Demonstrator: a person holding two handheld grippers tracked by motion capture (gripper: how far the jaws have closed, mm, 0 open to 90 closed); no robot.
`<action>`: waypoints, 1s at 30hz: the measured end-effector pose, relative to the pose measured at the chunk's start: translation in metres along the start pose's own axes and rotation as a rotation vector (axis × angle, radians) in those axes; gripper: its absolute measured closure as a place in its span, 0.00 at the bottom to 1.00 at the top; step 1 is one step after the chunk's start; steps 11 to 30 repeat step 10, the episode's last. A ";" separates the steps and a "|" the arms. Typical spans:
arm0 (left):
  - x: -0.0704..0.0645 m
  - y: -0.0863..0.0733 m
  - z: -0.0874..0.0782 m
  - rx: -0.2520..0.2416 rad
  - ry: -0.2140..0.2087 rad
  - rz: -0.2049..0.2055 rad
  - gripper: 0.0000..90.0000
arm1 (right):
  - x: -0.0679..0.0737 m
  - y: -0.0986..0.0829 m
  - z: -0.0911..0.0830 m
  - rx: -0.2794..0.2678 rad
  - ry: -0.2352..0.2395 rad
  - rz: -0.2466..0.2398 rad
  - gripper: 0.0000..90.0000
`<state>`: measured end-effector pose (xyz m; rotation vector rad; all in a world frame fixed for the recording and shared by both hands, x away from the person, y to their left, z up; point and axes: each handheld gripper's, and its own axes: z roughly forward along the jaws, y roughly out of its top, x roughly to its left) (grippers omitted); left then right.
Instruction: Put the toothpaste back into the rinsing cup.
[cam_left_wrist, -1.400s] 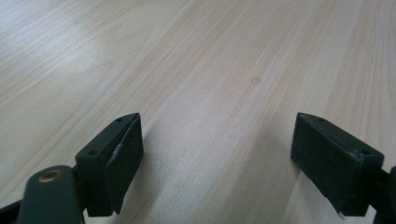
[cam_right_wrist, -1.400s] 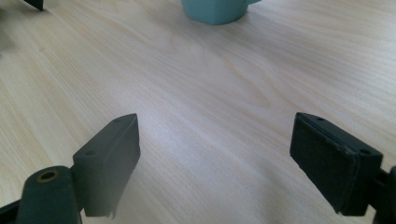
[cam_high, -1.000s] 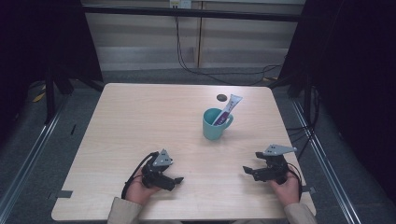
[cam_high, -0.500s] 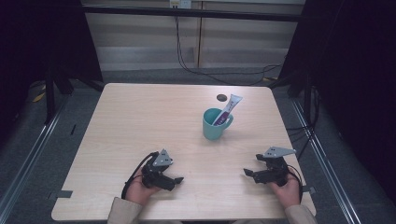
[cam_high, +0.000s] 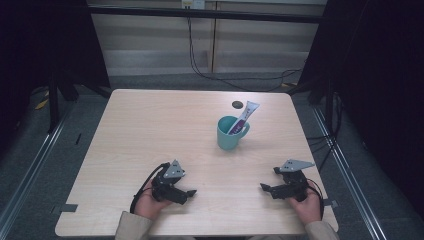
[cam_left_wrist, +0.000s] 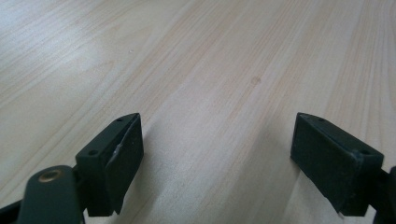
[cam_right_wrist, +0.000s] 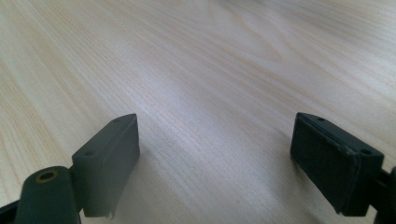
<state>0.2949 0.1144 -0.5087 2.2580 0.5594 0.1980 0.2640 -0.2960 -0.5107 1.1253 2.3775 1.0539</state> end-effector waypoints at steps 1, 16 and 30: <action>0.000 0.000 0.000 0.001 0.001 0.000 0.19 | 0.000 0.000 0.000 0.003 0.001 -0.002 0.17; 0.000 0.000 0.000 0.004 -0.001 0.006 0.19 | 0.000 -0.001 0.000 0.007 -0.001 -0.013 0.16; 0.000 0.000 0.000 0.004 -0.001 0.006 0.19 | 0.000 -0.001 0.000 0.007 -0.001 -0.013 0.16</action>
